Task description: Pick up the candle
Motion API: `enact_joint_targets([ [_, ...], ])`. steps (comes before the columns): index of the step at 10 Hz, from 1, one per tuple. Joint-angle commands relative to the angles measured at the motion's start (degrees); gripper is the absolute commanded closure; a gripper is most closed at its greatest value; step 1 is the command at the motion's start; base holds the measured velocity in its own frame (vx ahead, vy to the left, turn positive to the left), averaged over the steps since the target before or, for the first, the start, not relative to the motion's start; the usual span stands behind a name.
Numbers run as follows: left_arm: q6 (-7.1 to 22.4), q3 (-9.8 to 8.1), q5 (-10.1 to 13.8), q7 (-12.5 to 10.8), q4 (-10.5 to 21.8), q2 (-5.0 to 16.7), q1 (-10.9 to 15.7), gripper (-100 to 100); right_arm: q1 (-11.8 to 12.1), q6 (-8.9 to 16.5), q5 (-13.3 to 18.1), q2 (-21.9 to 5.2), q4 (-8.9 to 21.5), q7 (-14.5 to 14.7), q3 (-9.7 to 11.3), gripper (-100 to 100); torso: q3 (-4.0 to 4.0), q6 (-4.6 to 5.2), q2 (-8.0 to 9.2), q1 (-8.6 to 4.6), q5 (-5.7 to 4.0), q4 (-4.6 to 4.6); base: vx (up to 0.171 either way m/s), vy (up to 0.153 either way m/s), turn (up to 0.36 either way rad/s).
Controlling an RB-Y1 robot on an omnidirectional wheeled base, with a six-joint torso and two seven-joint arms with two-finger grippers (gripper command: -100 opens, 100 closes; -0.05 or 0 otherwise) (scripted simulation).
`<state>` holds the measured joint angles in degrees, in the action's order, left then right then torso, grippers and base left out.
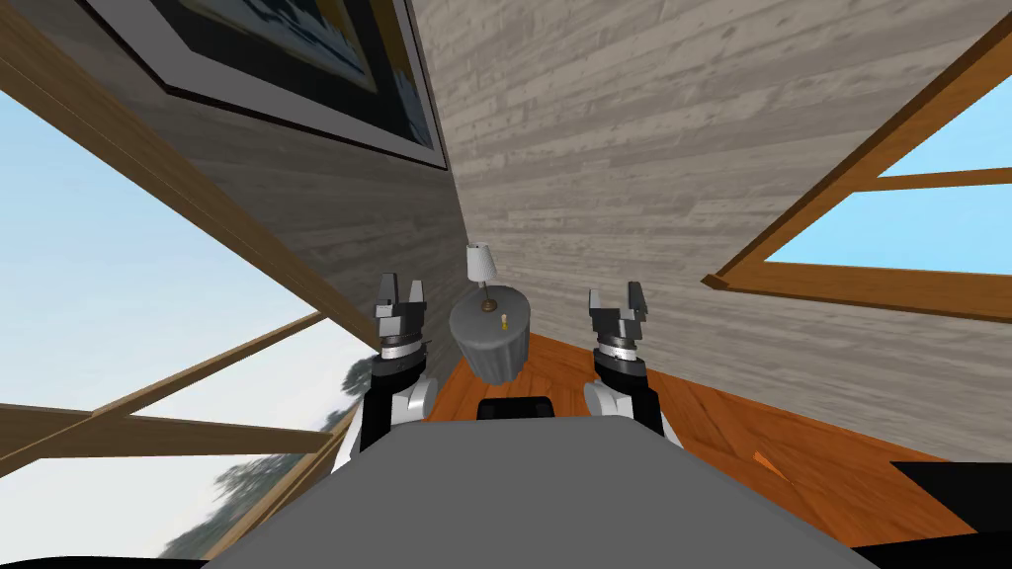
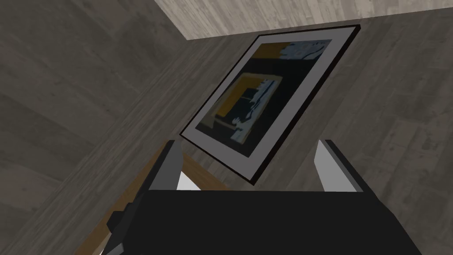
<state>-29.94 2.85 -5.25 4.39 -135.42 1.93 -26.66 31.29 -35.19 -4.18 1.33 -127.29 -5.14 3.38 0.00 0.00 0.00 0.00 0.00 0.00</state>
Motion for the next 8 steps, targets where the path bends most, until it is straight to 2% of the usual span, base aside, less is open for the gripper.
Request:
enact_joint_targets([
  [1, 0.0, 0.00, 0.0, 0.0, 0.0, 0.0, 0.0, 0, -0.6, 0.6, 0.5, -2.7, 1.5, 0.2, 0.3, -100, 0.00, 0.00, 0.00, 0.00, 0.00, 0.00, -0.021, 0.026, 0.082],
  [6, 0.0, 0.01, 0.0, 0.0, 0.0, 0.0, 0.0, 0, -3.6, 3.7, 3.1, -9.8, 8.4, 1.5, 1.6, -100, 0.11, -0.02, 0.20, 0.22, 0.05, 0.04, -0.051, 0.059, 0.110],
  [7, 0.0, 0.01, 0.0, 0.0, 0.0, 0.0, 0.0, 0, -3.6, 3.7, 3.1, -9.8, 8.4, 1.5, 1.6, -100, 0.13, -0.01, 0.23, 0.27, 0.06, 0.05, -0.038, 0.048, 0.032],
  [8, 0.0, 0.00, 0.0, 0.0, 0.0, 0.0, 0.0, 0, -4.4, 4.6, 3.9, -11.4, 10.4, 1.9, 2.0, -100, 0.10, 0.00, 0.17, 0.19, 0.05, 0.04, -0.038, 0.047, 0.103],
])
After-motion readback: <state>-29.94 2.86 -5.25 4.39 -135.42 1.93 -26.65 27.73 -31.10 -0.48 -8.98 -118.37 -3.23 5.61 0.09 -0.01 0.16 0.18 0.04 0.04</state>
